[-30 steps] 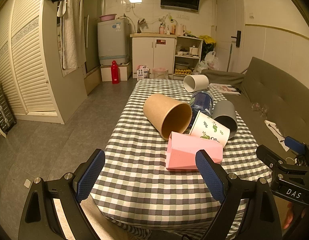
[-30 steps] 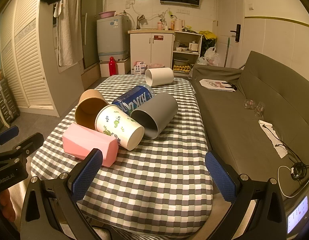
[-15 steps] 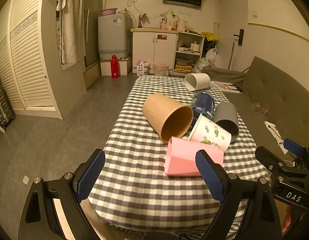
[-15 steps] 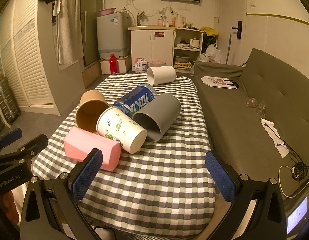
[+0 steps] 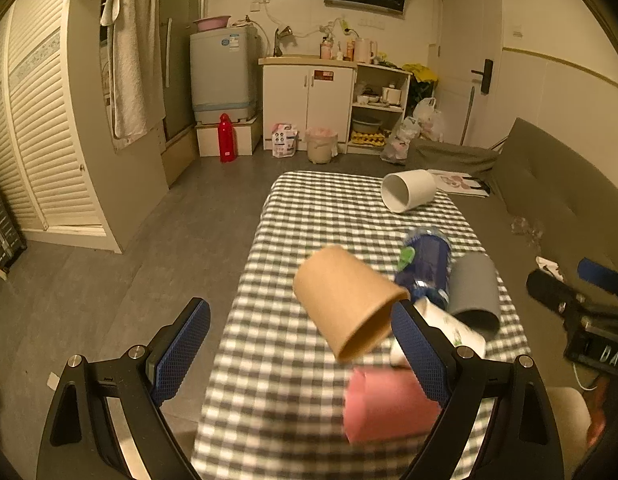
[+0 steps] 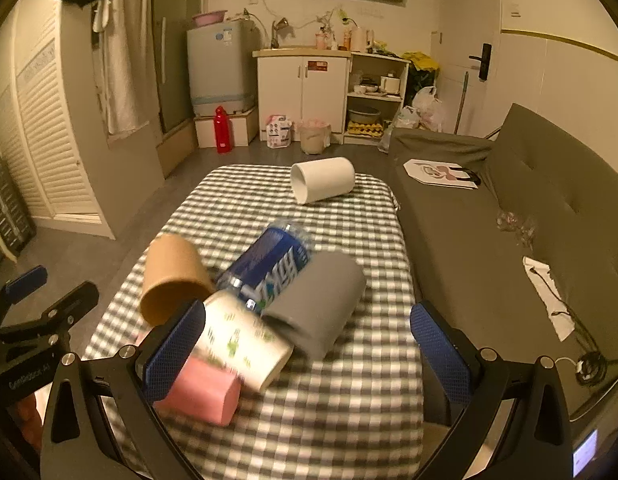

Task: Flip cup upside down
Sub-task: 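Reach the right gripper to the lying blue-labelled bottle and close on it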

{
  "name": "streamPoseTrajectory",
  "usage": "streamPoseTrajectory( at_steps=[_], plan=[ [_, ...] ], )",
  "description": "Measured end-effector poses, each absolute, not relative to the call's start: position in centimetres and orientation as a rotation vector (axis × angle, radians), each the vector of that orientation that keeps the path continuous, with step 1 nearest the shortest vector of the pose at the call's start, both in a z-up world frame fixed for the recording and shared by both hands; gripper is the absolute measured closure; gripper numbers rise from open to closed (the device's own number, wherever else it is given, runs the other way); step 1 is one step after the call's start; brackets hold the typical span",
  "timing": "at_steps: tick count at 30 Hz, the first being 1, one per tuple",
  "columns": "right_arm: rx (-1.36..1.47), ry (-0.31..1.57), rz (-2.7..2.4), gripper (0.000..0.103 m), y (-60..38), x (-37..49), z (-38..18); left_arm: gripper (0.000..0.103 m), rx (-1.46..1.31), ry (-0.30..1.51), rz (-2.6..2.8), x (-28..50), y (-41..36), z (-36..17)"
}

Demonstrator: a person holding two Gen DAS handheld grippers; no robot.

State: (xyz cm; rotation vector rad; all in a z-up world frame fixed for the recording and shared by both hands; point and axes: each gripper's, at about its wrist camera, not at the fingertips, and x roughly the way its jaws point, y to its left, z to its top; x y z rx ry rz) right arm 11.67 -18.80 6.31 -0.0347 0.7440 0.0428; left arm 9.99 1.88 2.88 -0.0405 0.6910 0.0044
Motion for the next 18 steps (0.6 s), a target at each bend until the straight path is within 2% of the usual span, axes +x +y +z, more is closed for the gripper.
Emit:
streamPoseTrajectory(
  at_steps=[12, 18],
  plan=[
    [-0.028, 0.995, 0.064, 0.001, -16.6, 22.6, 3.0, 0.009, -0.065, 0.763, 0.013, 16.1, 3.9, 0.8],
    [-0.013, 1.157, 0.134, 0.015, -14.1, 26.1, -0.1, 0.009, -0.081, 0.798, 0.027, 17.9, 4.8, -0.8]
  ],
)
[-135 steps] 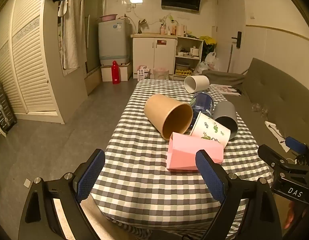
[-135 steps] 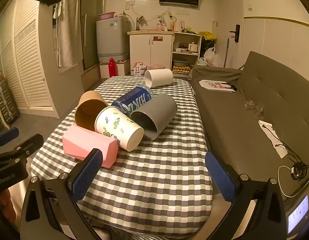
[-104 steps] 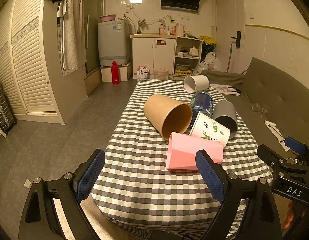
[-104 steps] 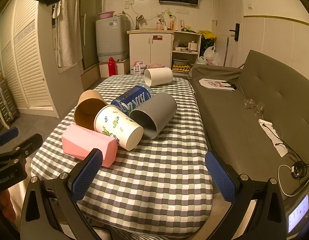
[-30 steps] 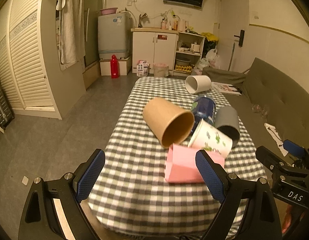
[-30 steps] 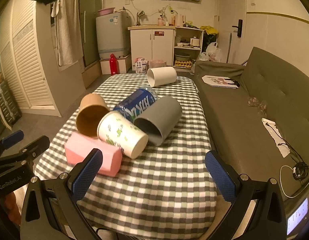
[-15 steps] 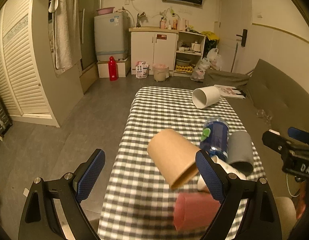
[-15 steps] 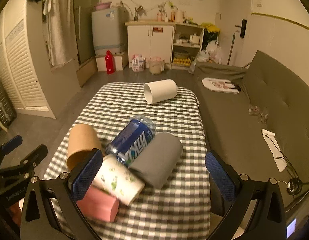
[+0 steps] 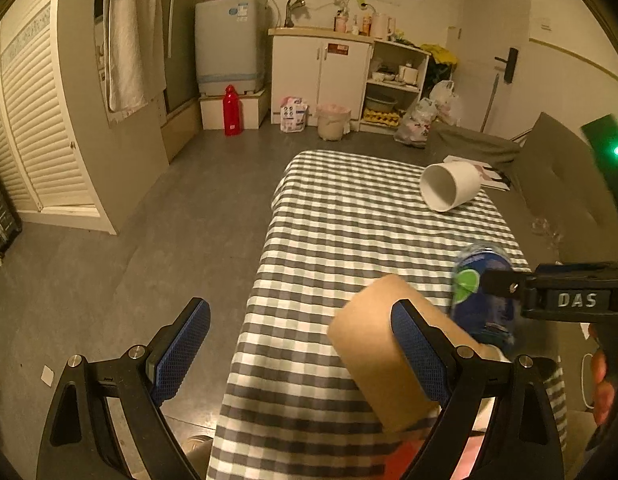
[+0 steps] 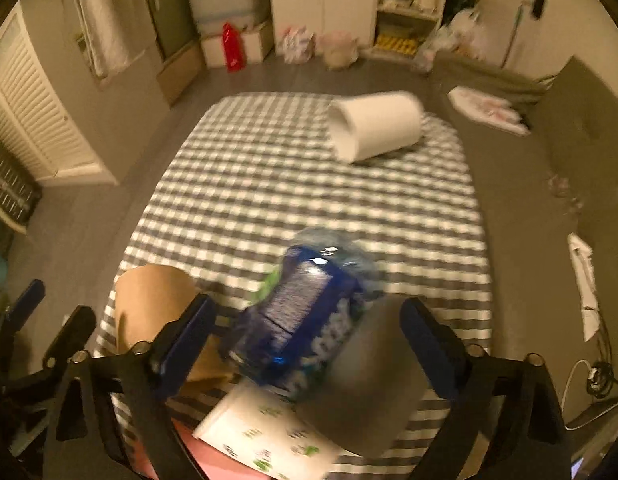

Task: Flip cup upside down
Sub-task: 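Reach the right gripper to the lying blue-labelled bottle and close on it, then lift the blue bottle with the right gripper and rotate it cap-up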

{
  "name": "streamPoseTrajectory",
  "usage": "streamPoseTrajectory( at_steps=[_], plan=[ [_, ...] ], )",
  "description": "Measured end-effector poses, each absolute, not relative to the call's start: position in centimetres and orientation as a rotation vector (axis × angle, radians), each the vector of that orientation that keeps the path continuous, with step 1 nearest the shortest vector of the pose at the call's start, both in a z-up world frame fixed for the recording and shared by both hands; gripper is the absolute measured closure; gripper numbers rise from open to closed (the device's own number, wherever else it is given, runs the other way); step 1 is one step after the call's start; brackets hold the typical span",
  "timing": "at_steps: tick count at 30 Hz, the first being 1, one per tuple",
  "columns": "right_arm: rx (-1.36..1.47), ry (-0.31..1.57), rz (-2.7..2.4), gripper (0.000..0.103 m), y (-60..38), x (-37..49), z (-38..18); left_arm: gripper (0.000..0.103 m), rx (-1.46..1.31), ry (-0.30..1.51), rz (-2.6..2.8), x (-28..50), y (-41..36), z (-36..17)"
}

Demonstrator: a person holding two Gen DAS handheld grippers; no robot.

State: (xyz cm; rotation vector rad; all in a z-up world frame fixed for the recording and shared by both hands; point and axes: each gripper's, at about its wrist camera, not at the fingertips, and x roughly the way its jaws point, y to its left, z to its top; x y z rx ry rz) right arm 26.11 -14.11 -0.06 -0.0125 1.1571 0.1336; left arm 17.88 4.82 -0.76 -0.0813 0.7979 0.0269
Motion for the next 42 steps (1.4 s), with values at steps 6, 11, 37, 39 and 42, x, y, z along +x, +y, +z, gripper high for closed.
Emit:
streamPoseTrajectory(
  at_steps=[6, 11, 37, 39, 42],
  plan=[
    [-0.017, 1.278, 0.106, 0.019, -12.8, 28.2, -3.3, 0.009, -0.110, 0.818, 0.031, 18.7, 6.4, -1.7],
    [-0.023, 1.320, 0.068, 0.019, -12.5, 30.0, -5.0, 0.009, -0.129, 0.837, 0.039, 19.0, 7.4, -2.5],
    [-0.030, 1.073, 0.142, 0.033, -16.8, 14.1, 9.1, 0.009, -0.057, 0.716, 0.021, 8.3, 2.7, 5.0],
    [-0.020, 1.112, 0.137, 0.033, -17.2, 12.3, 7.4, 0.009, -0.043, 0.720, 0.019, 7.2, 2.0, 4.6],
    [0.005, 1.163, 0.146, 0.033, -17.5, 10.0, 4.8, 0.008, -0.030, 0.739, 0.019, 6.1, 1.1, 3.7]
  ],
)
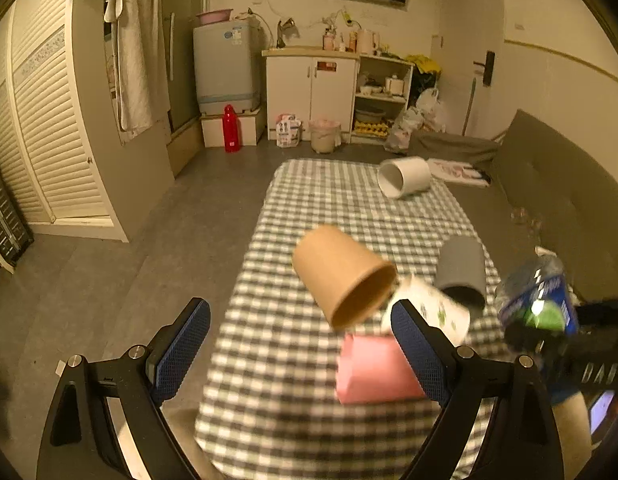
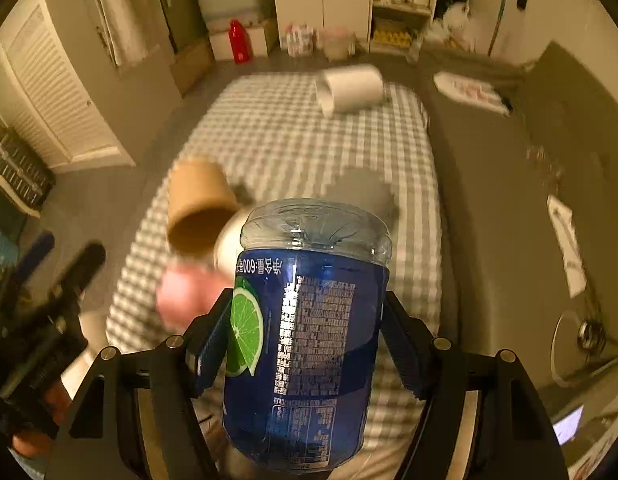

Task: Flip cup upside down
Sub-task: 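Lift the blue bottle with the right gripper and rotate it cap-up, then lower the upright blue bottle onto the tablecloth beside the cups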

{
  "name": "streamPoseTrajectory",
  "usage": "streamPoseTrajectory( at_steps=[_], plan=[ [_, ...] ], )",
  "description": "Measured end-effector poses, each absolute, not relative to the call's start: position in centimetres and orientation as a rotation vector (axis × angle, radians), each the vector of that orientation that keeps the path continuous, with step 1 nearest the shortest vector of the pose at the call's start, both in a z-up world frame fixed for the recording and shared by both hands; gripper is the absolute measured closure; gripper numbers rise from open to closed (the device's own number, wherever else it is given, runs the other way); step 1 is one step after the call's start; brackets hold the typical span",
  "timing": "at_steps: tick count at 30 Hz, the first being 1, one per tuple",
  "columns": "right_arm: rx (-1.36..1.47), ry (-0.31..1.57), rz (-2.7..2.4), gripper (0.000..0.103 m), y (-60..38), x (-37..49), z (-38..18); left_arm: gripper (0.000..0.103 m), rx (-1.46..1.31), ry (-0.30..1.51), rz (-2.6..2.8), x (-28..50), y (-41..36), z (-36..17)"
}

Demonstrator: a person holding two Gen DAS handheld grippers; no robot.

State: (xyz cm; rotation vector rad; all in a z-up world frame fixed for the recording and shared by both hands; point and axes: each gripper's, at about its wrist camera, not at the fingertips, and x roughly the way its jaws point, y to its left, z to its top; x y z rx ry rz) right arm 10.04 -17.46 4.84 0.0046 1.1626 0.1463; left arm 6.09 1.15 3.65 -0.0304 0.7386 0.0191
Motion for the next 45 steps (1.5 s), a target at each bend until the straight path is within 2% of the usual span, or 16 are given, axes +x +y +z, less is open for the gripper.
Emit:
streamPoseTrajectory(
  at_steps=[8, 16, 20, 30, 32, 34, 37, 45],
  plan=[
    [0.017, 1.278, 0.195, 0.033, -16.8, 6.0, -0.6, 0.008, 0.017, 0.780, 0.043, 4.7, 0.8, 1.0],
    [0.014, 1.338, 0.209, 0.033, -14.4, 7.5, -3.9, 0.008, -0.033, 0.804, 0.094, 5.4, 3.2, -0.2],
    [0.005, 1.331, 0.194, 0.036, -13.6, 9.3, -4.0, 0.008, -0.054, 0.823, 0.110, 5.7, 4.4, -1.0],
    [0.019, 1.305, 0.185, 0.036, -13.0, 11.0, -3.9, 0.008, -0.049, 0.836, 0.118, 6.1, 4.5, -1.2],
    [0.015, 1.292, 0.186, 0.027, -14.0, 10.3, -3.4, 0.008, -0.033, 0.838, 0.115, 6.1, 4.0, -1.1],
    [0.022, 1.261, 0.190, 0.025, -15.1, 9.7, -2.2, 0.008, -0.019, 0.839, 0.110, 6.0, 3.4, -0.8],
    [0.036, 1.226, 0.196, 0.018, -17.5, 9.1, -0.5, 0.008, -0.021, 0.853, 0.090, 6.1, 2.3, -0.3],
    [0.026, 1.137, 0.136, 0.017, -24.3, 7.9, 2.5, 0.008, -0.012, 0.917, -0.034, 6.9, -4.4, 1.4]
  ],
)
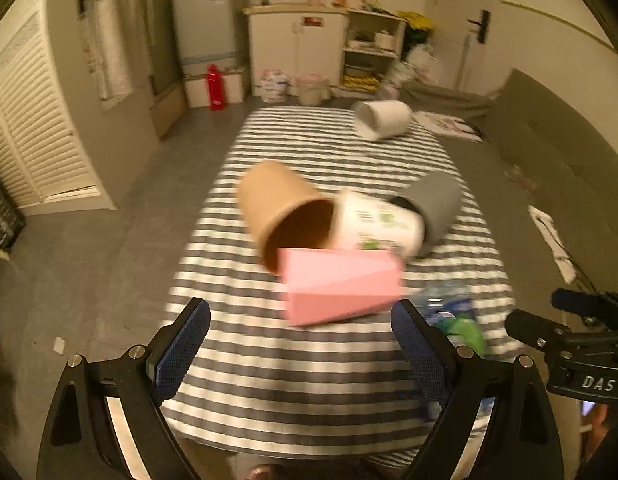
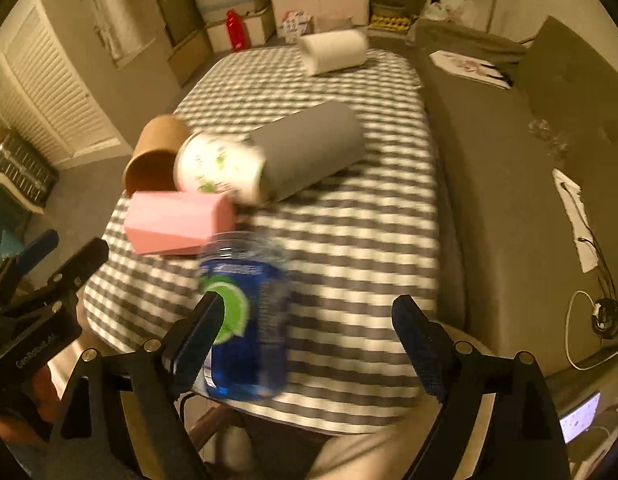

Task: Flip cup upside down
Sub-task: 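Lower the upright blue bottle onto the tablecloth beside the cups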

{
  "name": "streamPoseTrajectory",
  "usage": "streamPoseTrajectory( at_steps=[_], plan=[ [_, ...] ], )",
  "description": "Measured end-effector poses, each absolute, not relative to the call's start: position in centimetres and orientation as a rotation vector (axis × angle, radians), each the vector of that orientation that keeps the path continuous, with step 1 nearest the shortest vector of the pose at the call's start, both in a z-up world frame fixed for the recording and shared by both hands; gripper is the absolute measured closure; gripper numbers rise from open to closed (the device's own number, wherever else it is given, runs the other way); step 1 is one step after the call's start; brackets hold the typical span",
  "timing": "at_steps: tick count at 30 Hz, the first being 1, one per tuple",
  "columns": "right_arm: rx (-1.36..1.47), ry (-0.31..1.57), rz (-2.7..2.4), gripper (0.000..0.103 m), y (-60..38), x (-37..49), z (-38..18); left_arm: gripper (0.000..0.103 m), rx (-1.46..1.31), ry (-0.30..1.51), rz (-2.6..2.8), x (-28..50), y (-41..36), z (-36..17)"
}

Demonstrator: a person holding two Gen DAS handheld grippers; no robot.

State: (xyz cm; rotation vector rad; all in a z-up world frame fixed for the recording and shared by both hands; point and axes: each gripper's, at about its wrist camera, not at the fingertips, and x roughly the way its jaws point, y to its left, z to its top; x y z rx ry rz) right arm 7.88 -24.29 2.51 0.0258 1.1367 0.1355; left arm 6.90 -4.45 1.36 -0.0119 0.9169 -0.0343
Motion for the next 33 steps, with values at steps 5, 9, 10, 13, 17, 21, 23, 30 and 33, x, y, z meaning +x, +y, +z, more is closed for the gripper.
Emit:
streamPoseTrajectory(
  at_steps=[5, 9, 10, 13, 17, 21, 23, 30, 33],
  plan=[
    [0.042, 1.121, 0.098, 0.017, -28.4, 7.9, 2.2, 0.008, -0.028, 1.005, -0.120, 8.5, -9.3, 0.9],
    [0.095, 1.126, 0.096, 0.017, -30.8, 7.7, 1.5, 0.008, -0.027, 1.082, -0.149, 9.7, -11.7, -0.2],
    [0.099, 1.128, 0.097, 0.017, -31.1, 7.7, 1.3, 0.008, -0.022, 1.106, -0.144, 10.1, -12.3, -0.7],
    [0.118, 1.134, 0.097, 0.017, -31.9, 7.7, 0.8, 0.009, -0.016, 1.155, -0.131, 10.6, -12.9, -1.9],
    [0.146, 1.145, 0.102, 0.017, -32.6, 8.0, -0.2, 0.010, -0.035, 1.196, -0.151, 11.4, -13.4, -2.9],
    [0.156, 1.155, 0.105, 0.017, -32.9, 8.2, -0.8, 0.014, -0.035, 1.234, -0.169, 12.0, -13.6, -3.6],
    [0.159, 1.154, 0.104, 0.017, -32.9, 8.3, -0.8, 0.029, -0.041, 1.258, -0.176, 12.1, -13.7, -4.1],
    [0.154, 1.142, 0.090, 0.017, -32.7, 8.2, -0.2, 0.029, -0.034, 1.190, -0.200, 11.6, -13.6, -2.0],
    [0.148, 1.133, 0.087, 0.017, -32.3, 7.9, 0.1, 0.029, 0.020, 1.082, -0.190, 10.8, -13.9, -0.1]
  ],
)
